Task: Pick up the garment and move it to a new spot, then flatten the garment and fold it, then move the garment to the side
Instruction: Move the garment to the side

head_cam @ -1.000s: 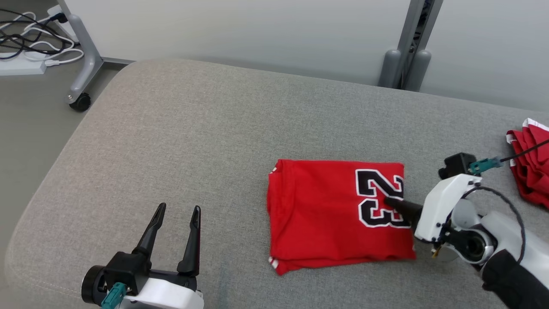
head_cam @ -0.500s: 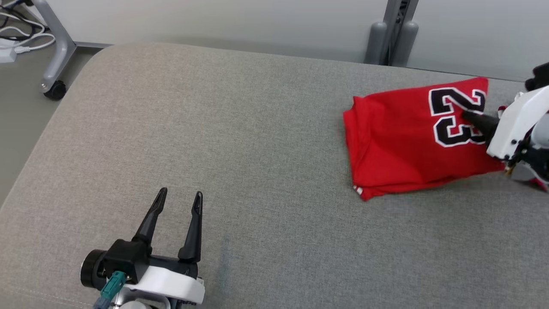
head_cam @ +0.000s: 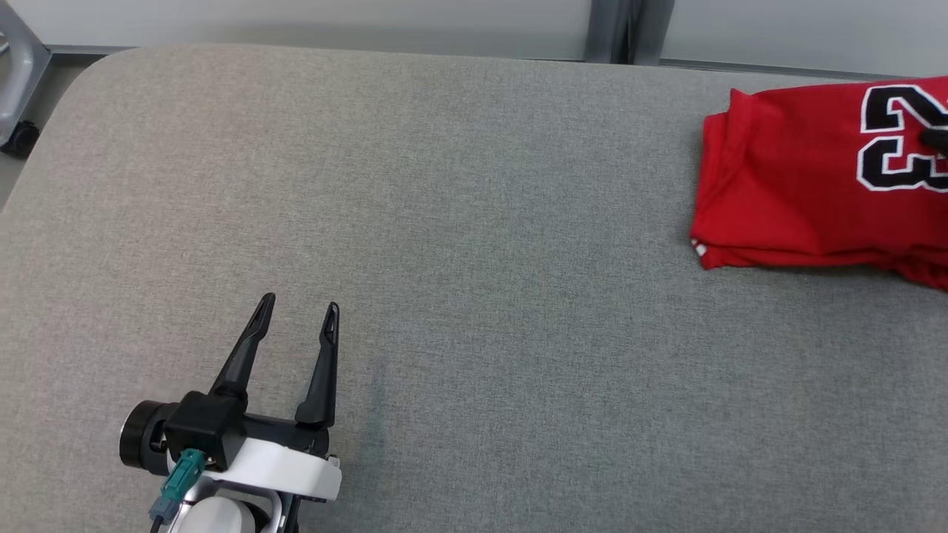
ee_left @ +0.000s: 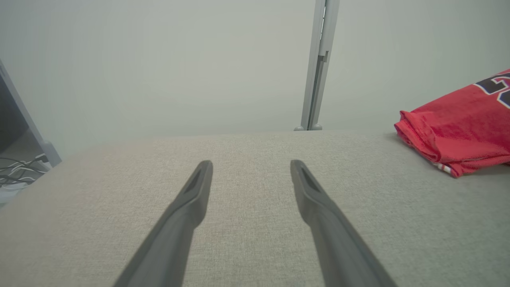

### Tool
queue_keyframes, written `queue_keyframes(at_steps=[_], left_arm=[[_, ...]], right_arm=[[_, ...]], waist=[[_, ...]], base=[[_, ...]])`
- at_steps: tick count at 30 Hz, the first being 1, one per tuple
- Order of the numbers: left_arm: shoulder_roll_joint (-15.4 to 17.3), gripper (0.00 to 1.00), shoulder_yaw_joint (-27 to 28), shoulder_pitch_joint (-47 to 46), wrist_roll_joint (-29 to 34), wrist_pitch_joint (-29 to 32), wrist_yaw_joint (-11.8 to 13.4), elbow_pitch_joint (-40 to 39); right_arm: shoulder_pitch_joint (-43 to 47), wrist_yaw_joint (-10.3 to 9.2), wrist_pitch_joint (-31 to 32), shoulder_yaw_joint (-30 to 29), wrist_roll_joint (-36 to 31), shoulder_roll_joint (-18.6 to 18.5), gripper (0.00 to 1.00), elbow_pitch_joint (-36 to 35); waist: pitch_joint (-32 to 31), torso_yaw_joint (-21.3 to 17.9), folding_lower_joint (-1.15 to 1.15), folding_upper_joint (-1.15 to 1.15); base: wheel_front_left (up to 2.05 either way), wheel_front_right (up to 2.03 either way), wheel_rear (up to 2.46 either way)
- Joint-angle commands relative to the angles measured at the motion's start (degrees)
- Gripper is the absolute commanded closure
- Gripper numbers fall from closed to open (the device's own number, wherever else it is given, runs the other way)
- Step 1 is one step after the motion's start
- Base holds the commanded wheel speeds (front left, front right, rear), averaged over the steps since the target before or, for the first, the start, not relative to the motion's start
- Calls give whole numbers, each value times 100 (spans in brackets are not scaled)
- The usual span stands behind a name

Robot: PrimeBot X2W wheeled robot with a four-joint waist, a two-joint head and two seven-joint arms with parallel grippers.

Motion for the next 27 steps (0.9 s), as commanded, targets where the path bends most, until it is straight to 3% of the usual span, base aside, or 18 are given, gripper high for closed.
queue_keyframes(at_steps=[1,15,27], left_arm=[[21,0,24,-106,47,-19,-36,-21],[21,0,206,-210,238,-19,-166,-165],[20,0,184,-281,251,-19,-182,-309]], right_arm=[[-147,0,72,20,-63,-108,100,32],[-1116,-1,891,496,-624,-684,100,264],[-1663,-1,752,1064,-1521,-1024,100,552]], waist=[[40,-51,0,0],[389,-54,0,0],[694,106,0,0]], base=[[0,0,0],[0,0,0],[0,0,0]])
